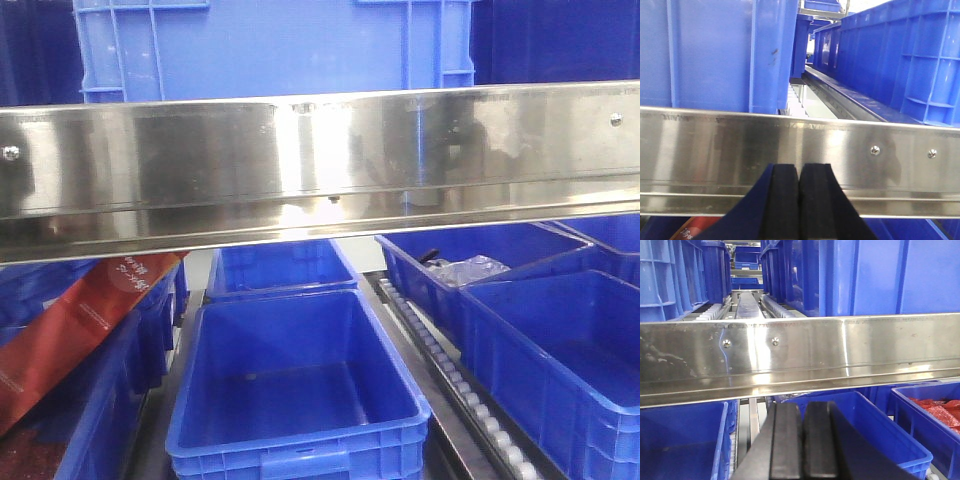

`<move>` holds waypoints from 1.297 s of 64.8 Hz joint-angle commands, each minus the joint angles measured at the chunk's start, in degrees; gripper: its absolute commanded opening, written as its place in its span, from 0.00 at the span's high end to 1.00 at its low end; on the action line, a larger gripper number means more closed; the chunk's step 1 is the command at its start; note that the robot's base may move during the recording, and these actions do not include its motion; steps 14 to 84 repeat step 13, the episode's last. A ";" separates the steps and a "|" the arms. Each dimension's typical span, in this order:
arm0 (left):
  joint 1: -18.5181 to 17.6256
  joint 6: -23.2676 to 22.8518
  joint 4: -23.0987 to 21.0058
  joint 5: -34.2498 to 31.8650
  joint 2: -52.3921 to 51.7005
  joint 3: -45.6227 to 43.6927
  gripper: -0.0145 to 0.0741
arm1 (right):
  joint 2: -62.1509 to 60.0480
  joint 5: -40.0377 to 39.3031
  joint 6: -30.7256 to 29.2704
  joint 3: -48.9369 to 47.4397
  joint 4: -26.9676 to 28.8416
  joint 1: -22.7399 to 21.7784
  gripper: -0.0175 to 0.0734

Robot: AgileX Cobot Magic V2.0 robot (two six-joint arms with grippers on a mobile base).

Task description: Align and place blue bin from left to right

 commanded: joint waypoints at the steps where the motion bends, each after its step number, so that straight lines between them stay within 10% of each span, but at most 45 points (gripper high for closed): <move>1: 0.21 0.09 -0.33 -1.15 -0.30 -0.15 0.96 | -0.47 -1.51 -0.35 -0.03 -0.22 -0.37 0.99; 84: 0.21 0.09 -0.33 -1.15 -0.30 -0.15 0.96 | -0.47 -1.51 -0.35 -0.03 -0.22 -0.37 0.99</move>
